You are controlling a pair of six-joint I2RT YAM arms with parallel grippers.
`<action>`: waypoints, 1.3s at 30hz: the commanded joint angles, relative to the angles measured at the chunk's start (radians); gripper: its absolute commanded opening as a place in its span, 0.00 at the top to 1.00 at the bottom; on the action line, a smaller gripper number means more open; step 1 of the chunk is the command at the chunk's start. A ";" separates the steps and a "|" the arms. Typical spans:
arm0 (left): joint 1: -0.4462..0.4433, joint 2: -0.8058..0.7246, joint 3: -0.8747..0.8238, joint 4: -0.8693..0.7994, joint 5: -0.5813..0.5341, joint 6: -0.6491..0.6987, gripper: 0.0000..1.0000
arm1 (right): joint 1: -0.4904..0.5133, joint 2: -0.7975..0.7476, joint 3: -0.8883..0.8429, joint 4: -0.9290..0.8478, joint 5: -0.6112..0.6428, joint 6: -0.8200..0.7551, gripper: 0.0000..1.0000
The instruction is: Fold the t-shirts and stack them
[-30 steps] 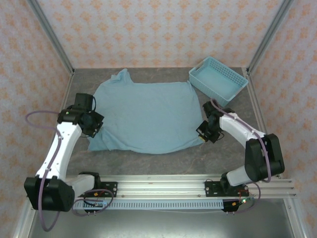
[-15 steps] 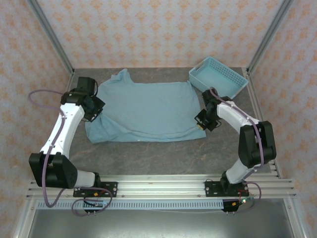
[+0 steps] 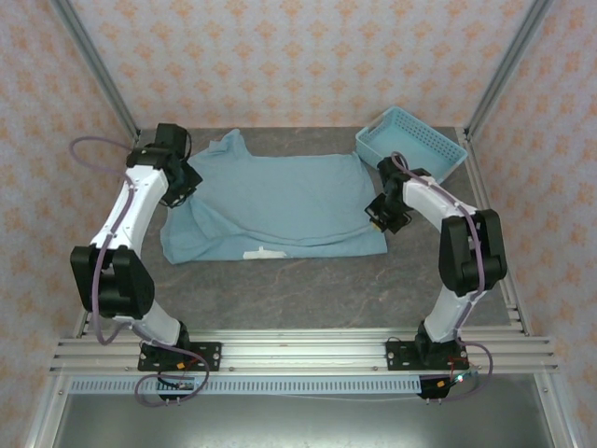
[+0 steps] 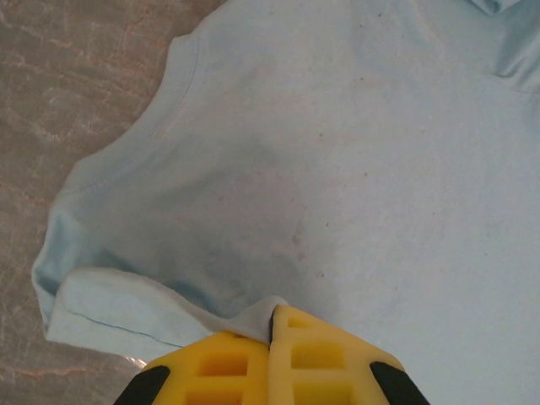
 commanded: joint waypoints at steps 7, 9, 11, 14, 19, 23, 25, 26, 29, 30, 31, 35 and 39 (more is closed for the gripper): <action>-0.006 0.073 0.067 0.012 -0.084 0.093 1.00 | -0.004 0.063 0.067 -0.010 0.083 0.030 1.00; -0.007 0.084 0.088 0.008 -0.101 0.099 1.00 | -0.006 0.064 0.070 -0.009 0.093 0.036 1.00; -0.007 0.100 0.115 0.002 -0.114 0.109 1.00 | -0.005 0.067 0.073 -0.010 0.105 0.042 1.00; -0.007 0.123 0.144 0.006 -0.110 0.124 1.00 | -0.005 0.073 0.077 -0.009 0.112 0.046 1.00; -0.007 0.166 0.179 0.028 -0.080 0.152 1.00 | -0.004 0.091 0.088 -0.006 0.104 0.049 1.00; -0.006 0.202 0.210 0.032 -0.053 0.179 1.00 | -0.005 0.096 0.088 0.002 0.100 0.054 1.00; -0.007 0.223 0.225 0.021 -0.053 0.201 1.00 | -0.005 0.100 0.088 0.004 0.098 0.053 1.00; -0.007 0.234 0.234 0.014 -0.056 0.205 1.00 | -0.005 0.101 0.089 0.005 0.098 0.053 1.00; -0.007 0.258 0.248 0.001 -0.069 0.215 1.00 | -0.005 0.109 0.089 0.010 0.098 0.052 1.00; -0.007 0.264 0.250 -0.001 -0.075 0.218 1.00 | -0.005 0.114 0.092 0.009 0.096 0.052 1.00; -0.007 0.269 0.251 -0.001 -0.081 0.221 1.00 | -0.006 0.118 0.092 0.009 0.097 0.052 1.00; -0.007 0.290 0.266 -0.001 -0.091 0.238 1.00 | -0.005 0.130 0.098 0.011 0.099 0.052 1.00; -0.007 0.328 0.283 0.001 -0.092 0.245 1.00 | -0.006 0.136 0.107 0.007 0.111 0.052 1.00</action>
